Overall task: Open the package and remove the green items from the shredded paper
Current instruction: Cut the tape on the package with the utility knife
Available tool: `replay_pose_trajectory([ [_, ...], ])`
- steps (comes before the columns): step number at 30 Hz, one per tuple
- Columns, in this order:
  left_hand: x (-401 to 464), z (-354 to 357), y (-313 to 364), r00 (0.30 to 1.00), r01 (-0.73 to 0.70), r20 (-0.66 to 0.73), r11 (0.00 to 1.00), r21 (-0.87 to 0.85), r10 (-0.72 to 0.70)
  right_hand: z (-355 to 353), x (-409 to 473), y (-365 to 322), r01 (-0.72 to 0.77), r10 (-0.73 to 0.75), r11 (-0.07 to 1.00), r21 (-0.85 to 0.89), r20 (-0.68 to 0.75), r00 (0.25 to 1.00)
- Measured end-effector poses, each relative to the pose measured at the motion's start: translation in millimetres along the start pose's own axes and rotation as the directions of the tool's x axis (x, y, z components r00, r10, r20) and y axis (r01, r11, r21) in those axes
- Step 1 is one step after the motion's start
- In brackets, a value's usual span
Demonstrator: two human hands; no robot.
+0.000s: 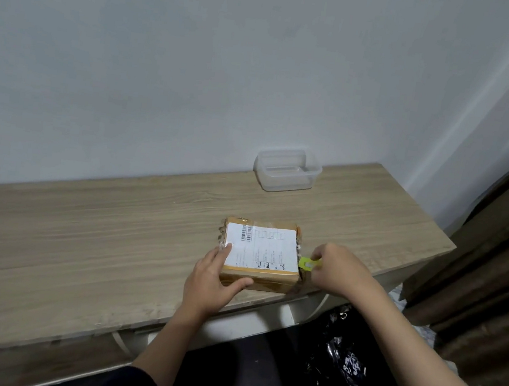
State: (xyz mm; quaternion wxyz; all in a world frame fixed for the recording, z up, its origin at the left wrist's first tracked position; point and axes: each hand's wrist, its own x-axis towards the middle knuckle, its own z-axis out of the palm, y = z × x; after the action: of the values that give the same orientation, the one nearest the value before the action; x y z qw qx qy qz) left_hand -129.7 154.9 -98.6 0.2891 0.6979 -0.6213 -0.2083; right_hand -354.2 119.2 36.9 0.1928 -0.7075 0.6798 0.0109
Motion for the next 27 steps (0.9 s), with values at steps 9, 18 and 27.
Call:
replay_pose_trajectory([
  [9,19.5,-23.1,-12.6,0.990,0.054,-0.138,0.991,0.120,-0.038,-8.3,-6.2,33.0,-0.016,0.058,0.934,0.358,-0.108,0.992],
  [18,-0.6,1.6,41.4,0.932,0.226,-0.239,0.953,-0.201,-0.271,22.1,9.9,27.4,0.068,0.125,0.717,0.694,-0.224,0.967],
  [27,9.8,12.9,29.4,0.984,0.142,-0.084,0.979,-0.145,-0.155,26.3,26.5,14.2,0.134,0.038,0.565,0.814,-0.188,0.981],
])
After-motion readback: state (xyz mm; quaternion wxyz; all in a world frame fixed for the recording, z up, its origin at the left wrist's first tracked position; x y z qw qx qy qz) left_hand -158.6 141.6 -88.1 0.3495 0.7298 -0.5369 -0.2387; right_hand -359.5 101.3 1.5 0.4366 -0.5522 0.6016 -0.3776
